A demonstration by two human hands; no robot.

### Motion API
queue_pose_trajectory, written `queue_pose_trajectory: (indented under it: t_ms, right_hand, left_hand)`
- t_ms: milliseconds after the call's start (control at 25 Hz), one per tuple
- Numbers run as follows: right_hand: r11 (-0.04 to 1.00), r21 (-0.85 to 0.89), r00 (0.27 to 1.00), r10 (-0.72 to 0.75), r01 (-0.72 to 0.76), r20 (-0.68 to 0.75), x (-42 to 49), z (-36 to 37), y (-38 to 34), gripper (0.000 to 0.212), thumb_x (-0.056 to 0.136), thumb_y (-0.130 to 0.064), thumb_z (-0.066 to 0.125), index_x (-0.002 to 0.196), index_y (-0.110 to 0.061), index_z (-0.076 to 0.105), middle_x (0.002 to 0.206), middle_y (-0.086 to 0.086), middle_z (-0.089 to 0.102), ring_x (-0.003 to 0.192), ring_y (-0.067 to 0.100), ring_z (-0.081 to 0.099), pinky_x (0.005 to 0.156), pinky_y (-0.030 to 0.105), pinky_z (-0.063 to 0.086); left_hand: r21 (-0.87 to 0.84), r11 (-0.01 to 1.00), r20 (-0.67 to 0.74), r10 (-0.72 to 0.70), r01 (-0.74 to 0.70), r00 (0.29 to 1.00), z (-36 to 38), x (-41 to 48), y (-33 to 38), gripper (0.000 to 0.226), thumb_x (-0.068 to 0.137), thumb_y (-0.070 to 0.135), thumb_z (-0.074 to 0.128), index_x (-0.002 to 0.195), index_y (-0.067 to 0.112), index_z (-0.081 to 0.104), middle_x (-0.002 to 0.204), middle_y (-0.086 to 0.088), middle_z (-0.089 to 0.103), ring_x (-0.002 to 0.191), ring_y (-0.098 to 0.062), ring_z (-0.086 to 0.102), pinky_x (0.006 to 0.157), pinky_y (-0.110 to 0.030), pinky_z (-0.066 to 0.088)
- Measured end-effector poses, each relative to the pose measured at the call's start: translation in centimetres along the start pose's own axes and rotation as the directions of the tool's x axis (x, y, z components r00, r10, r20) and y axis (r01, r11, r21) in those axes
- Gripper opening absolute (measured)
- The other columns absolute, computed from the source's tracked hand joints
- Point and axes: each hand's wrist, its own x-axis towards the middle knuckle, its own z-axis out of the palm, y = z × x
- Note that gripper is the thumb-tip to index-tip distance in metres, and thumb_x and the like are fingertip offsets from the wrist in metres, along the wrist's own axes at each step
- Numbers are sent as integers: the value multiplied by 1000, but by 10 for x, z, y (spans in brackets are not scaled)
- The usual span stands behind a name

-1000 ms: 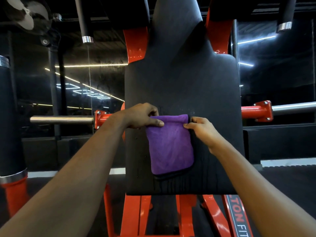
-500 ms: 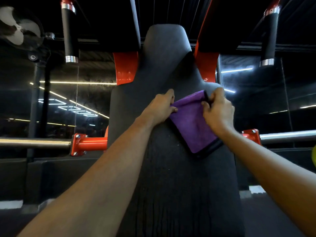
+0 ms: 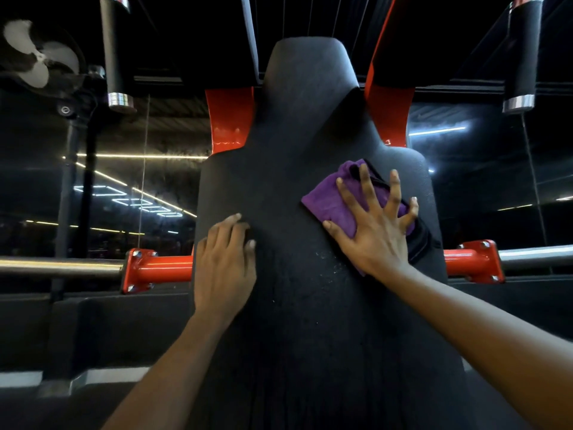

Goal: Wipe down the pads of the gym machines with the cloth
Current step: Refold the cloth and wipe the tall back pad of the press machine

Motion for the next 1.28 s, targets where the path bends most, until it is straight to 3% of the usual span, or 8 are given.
queue_pose_trajectory:
  t_ms: [80,280,480,640,800,920,1080,1280]
  right_hand:
    - [999,29,1000,-23,23,12,-6,3,-5,72,95,-73,33,159,-48,10,169,-14,-11,155,32,-15,114,73,4]
    - [983,17,982,-185,184,46,-52,6,-15,59,103,-59,31,158,-47,15,169,-16,9,155,27,13,114,62,20]
    - [885,-26,882,-460,465,104,-90,9,-13,62,100,-59,36,158,-48,15,170,-12,5,155,31,10,110,69,21]
    - [994,56,995,-95,95,-4,-26,0,-11,56,103,-57,35,157,-48,22,170,-11,-8,156,33,-4,113,70,17]
    - [970,166,982,186,-180,-19,7,2,-38,53,105,-55,28,157,-43,25,170,-8,-1,154,31,11,113,63,26]
    - [977,85,980,-196,194,21,-28,9,-54,57,104,-56,31,158,-46,16,170,-11,-1,154,29,11,115,58,24]
    - [822,65,818,-569,565,87,-57,12,-51,63,101,-55,38,158,-47,14,170,-7,0,153,31,18,110,59,28]
    - [976,69,977,-205,209,-56,16,8,-65,56,102,-47,41,156,-41,28,170,-4,8,145,33,29,101,58,37]
  left_hand:
    - [51,998,28,-50,48,998,3,-24,-14,40,100,22,53,140,15,49,154,-5,39,142,-23,35,115,-48,34]
    - [38,997,104,-67,63,992,6,-39,-20,53,102,28,38,154,16,34,164,-3,23,153,-22,18,122,-48,23]
    - [27,996,163,-88,84,983,0,-50,-21,59,104,23,45,158,20,23,167,1,13,153,-12,3,123,-47,21]
    - [13,997,188,-81,80,979,-4,-55,-28,62,104,26,43,160,26,17,168,7,4,154,-9,-2,121,-45,25]
    - [-13,992,196,-123,128,973,-9,-64,-34,63,104,27,44,160,33,15,168,15,0,154,-7,1,108,-42,44]
    - [-44,986,205,-149,162,967,-13,-75,-41,65,104,28,45,159,37,13,166,21,-2,152,-5,5,92,-36,51]
    - [-75,981,231,-155,177,960,-18,-83,-41,65,104,28,45,160,35,14,165,25,-4,153,-4,8,87,-30,48]
    - [-103,979,217,-152,178,964,-20,-82,-42,66,103,29,46,160,36,13,164,28,-5,150,-5,19,79,-25,48]
